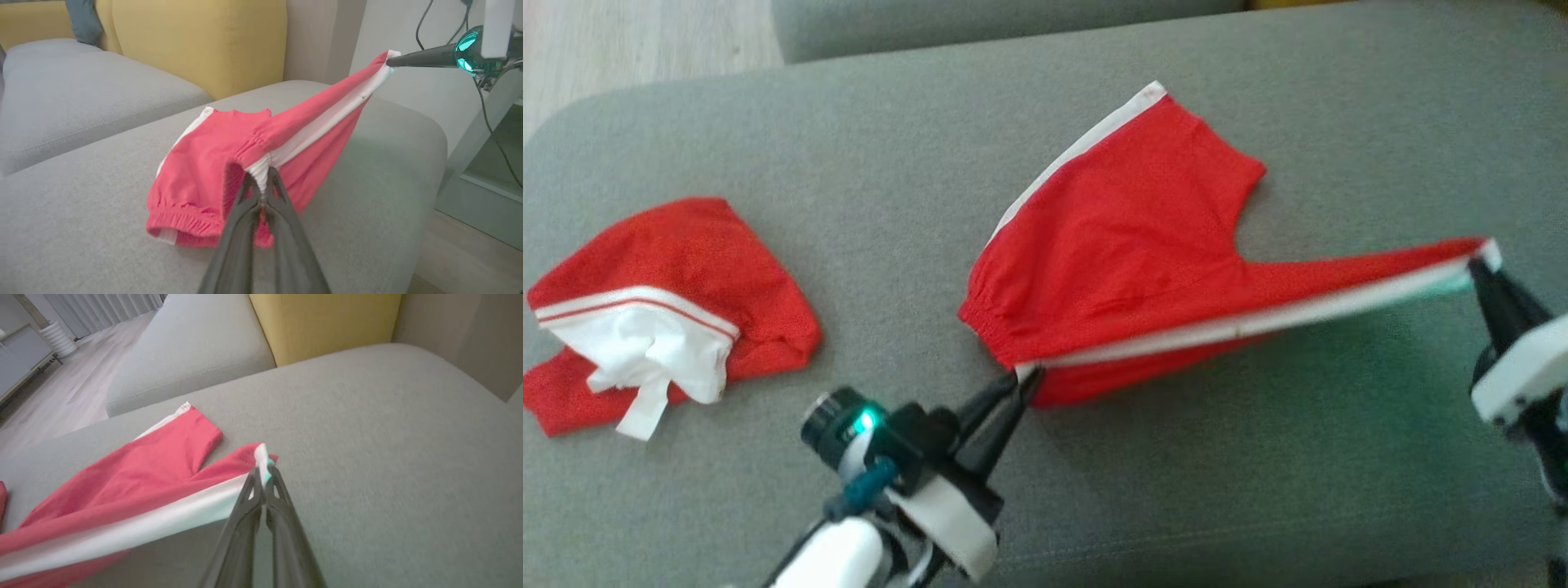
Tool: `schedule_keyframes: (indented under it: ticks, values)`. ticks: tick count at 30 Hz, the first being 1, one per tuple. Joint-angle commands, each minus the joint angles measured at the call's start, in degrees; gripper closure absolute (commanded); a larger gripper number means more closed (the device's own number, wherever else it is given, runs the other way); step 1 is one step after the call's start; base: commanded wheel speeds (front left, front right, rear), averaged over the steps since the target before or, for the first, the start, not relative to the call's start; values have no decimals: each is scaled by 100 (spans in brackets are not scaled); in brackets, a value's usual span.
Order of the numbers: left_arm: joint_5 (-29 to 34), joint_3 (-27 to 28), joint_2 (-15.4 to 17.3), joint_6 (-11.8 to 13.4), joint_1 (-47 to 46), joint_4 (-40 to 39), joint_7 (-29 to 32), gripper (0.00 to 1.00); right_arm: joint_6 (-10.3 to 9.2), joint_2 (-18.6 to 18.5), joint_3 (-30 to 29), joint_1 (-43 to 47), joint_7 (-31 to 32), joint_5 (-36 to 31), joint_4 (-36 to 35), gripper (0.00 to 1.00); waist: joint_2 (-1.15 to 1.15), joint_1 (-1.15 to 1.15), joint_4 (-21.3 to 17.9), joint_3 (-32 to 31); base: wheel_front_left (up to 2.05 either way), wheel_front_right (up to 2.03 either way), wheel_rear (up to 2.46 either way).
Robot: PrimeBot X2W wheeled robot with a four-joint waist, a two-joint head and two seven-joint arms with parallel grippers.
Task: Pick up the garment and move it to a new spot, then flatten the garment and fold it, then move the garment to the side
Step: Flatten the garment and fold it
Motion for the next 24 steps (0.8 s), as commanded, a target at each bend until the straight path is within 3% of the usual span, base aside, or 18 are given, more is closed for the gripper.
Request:
schedule_keyframes:
  ticks: [1, 8, 24]
  values:
    - [-28, 289, 24, 51, -325, -188, -8, 100, 37, -134, 75, -369, 23, -74, -262, 100, 0, 1, 96, 128, 0, 0, 0]
    - [-102, 407, -151, 57, -822, 6, -26, 100, 37, -297, 377, -1367, 14, -346, 169, 100, 0, 1, 371, 540, 0, 0, 0]
    - [-211, 272, -819, -129, -2010, 1175, -281, 100, 37, -819, 1275, -3789, -398, -840, 2229, 100, 0, 1, 1250, 1508, 0, 0, 0]
